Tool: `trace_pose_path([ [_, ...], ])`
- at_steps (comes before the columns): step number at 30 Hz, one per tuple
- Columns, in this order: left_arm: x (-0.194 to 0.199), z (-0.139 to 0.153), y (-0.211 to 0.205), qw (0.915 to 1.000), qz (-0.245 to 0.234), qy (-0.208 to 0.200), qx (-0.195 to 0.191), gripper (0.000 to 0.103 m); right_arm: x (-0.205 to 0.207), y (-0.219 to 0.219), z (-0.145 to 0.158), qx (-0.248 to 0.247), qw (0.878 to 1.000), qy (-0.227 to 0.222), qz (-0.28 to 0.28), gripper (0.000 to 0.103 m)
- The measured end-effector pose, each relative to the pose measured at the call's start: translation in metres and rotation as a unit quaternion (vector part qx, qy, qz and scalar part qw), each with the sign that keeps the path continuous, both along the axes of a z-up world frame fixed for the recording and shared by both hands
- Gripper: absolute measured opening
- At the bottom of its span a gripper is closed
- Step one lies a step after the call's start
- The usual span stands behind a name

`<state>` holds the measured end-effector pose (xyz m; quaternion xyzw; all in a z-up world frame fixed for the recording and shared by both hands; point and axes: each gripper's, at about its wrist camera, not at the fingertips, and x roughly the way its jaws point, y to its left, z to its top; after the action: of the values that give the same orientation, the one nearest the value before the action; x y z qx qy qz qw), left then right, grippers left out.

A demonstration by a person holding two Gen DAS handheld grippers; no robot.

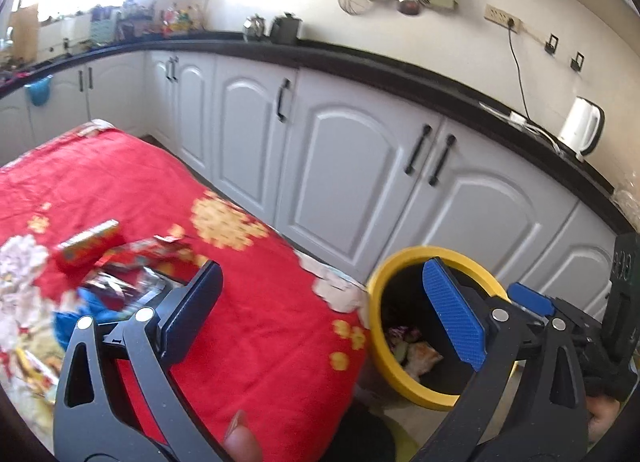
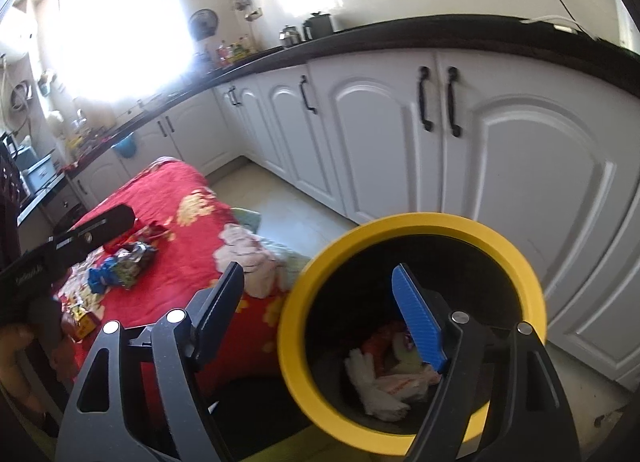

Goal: Collect trash
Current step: 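Move both tools back over the red can and dark snack bag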

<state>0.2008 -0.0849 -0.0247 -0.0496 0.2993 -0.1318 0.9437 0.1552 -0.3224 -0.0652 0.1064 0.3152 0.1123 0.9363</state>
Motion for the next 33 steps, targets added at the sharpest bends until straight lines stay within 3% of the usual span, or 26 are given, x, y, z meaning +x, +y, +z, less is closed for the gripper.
trace_pose_path([
  [17,-0.017,0.018,0.078,0.9958,0.077,-0.045,0.021,0.092,0.002,0.099,0.019,-0.004,0.997,-0.015,0.078,0.077],
  [33,-0.005,0.017,0.143,0.9911,0.121,-0.034,0.044,0.092,0.023,0.181,0.009,-0.028,0.99,0.003,0.14,0.078],
])
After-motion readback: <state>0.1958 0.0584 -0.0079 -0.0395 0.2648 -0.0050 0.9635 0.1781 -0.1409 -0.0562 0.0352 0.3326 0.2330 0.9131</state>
